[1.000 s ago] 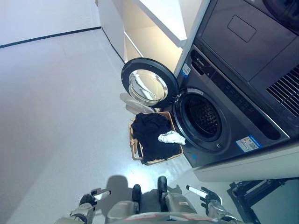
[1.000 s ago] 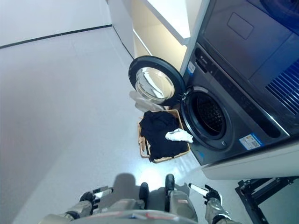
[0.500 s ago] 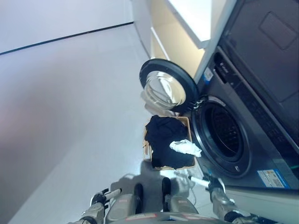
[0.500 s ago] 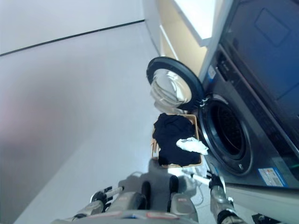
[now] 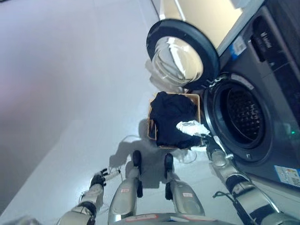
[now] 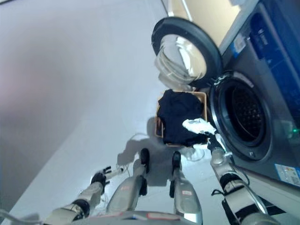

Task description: Put the clothes in the basket into the washing machine.

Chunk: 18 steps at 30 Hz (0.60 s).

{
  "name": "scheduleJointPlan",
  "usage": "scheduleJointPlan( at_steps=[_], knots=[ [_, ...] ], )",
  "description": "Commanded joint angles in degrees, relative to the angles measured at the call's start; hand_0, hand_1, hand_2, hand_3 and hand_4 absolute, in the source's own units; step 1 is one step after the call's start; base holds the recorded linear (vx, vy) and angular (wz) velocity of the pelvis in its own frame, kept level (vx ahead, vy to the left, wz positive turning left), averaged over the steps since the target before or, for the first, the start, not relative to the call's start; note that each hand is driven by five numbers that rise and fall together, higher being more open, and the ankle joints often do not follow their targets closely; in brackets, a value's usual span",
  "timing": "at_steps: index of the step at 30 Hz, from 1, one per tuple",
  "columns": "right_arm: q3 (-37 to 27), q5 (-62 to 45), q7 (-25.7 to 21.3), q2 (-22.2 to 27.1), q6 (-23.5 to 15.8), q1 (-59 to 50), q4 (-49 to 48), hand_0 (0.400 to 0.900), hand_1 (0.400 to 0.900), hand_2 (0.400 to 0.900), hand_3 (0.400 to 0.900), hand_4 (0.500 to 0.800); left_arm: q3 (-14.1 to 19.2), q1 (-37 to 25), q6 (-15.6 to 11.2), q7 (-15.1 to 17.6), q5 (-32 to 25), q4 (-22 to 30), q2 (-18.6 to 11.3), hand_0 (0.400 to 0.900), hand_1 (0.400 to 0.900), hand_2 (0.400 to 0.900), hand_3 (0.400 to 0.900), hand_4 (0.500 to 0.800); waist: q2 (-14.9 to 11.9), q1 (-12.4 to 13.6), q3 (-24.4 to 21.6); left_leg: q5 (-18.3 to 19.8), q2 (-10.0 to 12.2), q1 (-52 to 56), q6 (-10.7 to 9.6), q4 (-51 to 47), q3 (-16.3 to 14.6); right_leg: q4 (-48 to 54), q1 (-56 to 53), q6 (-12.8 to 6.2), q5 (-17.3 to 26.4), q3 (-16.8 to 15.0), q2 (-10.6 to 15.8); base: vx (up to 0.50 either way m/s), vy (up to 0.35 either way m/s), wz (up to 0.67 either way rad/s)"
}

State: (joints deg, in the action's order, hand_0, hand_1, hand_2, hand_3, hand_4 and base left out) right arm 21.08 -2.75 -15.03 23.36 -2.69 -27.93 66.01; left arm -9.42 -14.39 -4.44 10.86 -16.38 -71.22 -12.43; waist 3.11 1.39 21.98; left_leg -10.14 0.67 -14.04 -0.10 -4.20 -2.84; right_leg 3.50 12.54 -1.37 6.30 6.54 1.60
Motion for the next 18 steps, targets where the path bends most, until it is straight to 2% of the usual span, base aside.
scheduleJointPlan(
  at_steps=[1,10,12,18],
  knots=[
    [1.3,2.8,-5.0,4.8,-0.7,-5.9,-0.1,0.900,0.900,0.900,0.900,0.800,-4.6,-0.1,-1.7,2.7,-3.5,0.5,-0.7,0.900,0.900,0.900,0.900,0.800,0.0,0.1,0.9,9.0,-2.2,-4.2,-1.3,9.2,-1.0,-16.9,11.0,-2.08,-9.5,-1.8,0.2,-0.08,0.006,0.06],
    [3.5,9.3,-17.8,12.0,1.8,-21.2,4.9,0.900,0.900,0.900,0.900,0.800,-7.2,-5.1,-4.4,7.2,-8.1,8.8,-3.0,0.900,0.900,0.900,0.900,0.800,2.3,0.1,5.1,11.5,-2.5,-18.3,-1.5,20.9,-1.4,-28.5,24.8,-1.86,-11.7,-2.2,2.0,-0.04,-0.011,0.06],
    [4.2,9.8,-18.9,12.5,1.9,-23.0,5.4,0.900,0.900,0.900,0.900,0.800,-7.5,-5.6,-4.6,7.4,-8.7,9.1,-2.9,0.900,0.900,0.900,0.900,0.800,2.5,0.1,5.4,11.8,-2.4,-19.6,-1.5,21.7,-1.5,-29.6,26.4,-1.84,-12.0,-2.5,2.1,0.00,-0.014,-0.02],
    [6.5,8.0,-18.3,15.0,1.5,-28.7,8.1,0.900,0.900,0.900,0.900,0.800,-8.7,-8.4,-5.2,7.2,-11.4,12.1,-2.8,0.900,0.900,0.900,0.900,0.800,4.0,0.4,6.8,13.3,-2.6,-29.2,-1.4,28.9,-1.0,-36.8,35.9,-1.34,-13.9,-2.9,3.4,-0.02,-0.031,0.09]
  ],
)
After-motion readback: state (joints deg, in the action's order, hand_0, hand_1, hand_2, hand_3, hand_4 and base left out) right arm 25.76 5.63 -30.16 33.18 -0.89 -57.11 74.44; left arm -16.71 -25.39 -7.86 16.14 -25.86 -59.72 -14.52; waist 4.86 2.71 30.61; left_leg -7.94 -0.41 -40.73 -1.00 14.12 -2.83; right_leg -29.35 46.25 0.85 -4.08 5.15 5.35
